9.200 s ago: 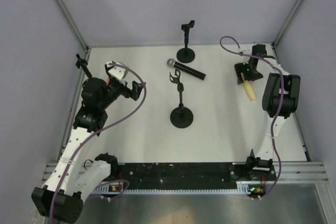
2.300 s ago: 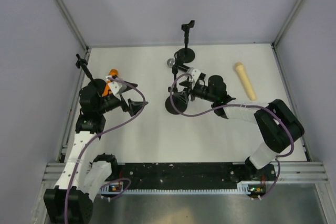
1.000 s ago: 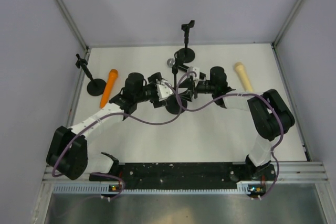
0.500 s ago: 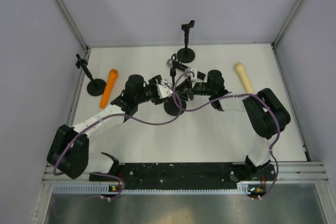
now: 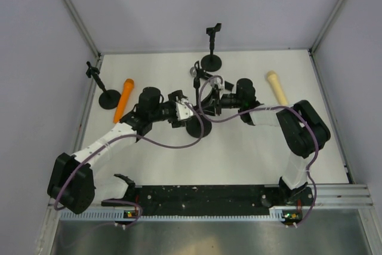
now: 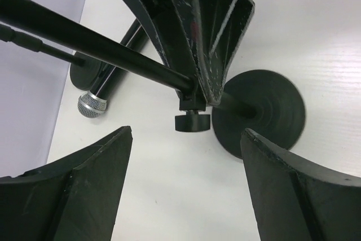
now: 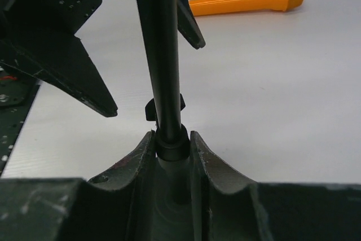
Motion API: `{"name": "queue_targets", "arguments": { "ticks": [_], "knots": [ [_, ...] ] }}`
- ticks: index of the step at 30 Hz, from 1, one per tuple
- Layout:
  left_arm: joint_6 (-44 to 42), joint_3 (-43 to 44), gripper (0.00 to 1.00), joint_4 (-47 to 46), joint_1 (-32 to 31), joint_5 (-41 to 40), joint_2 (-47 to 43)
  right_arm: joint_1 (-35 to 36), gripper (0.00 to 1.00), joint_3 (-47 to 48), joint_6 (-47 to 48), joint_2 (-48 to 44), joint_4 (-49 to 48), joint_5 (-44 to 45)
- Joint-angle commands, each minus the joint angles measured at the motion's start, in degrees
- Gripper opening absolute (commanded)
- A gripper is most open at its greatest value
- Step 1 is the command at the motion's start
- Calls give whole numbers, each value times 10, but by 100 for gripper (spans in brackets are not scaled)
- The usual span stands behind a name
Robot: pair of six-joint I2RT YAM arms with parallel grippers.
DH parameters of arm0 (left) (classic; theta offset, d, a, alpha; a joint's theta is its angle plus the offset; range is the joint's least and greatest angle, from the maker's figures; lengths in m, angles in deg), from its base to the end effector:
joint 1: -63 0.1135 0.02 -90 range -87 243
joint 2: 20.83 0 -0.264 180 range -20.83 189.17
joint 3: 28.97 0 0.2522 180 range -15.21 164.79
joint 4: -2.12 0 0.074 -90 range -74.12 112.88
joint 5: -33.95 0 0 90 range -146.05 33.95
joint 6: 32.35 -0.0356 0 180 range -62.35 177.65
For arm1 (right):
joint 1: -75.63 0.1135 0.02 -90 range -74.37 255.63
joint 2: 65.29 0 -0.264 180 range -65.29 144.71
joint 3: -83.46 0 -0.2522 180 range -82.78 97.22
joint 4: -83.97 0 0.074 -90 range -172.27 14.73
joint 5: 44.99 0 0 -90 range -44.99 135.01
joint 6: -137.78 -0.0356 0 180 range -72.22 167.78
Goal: Remove the microphone from the stand
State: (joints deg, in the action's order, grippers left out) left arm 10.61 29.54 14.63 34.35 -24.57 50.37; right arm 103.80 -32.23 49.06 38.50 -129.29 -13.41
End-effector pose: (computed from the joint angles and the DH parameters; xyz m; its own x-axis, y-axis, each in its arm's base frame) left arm 0.2328 -0.1484 0.2636 0.3481 0.5210 -0.7793 0.8347 0.2062 0.5107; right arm 0.3116 0.2013 0.1995 -0.0733 -0.0525 -0.9959 -0.9957 0.0607 0.0701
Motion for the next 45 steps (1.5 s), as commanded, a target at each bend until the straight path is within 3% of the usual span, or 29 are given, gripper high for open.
{"name": "queue_targets", "arguments": {
  "ticks": [1,7,25,45],
  "knots": [
    [-48,17,82,58,1,20,-34,-15,0,53,-158,-22,-37,-91],
    [-58,36,74,98,-4,45,-42,-18,0,42,-275,-18,-170,-101],
    [20,61,64,62,-18,40,-34,-17,0,32,-267,-29,-163,-94],
    [122,50,21,-6,-20,50,-16,-17,0,-10,-210,-59,-197,-88]
  ]
}}
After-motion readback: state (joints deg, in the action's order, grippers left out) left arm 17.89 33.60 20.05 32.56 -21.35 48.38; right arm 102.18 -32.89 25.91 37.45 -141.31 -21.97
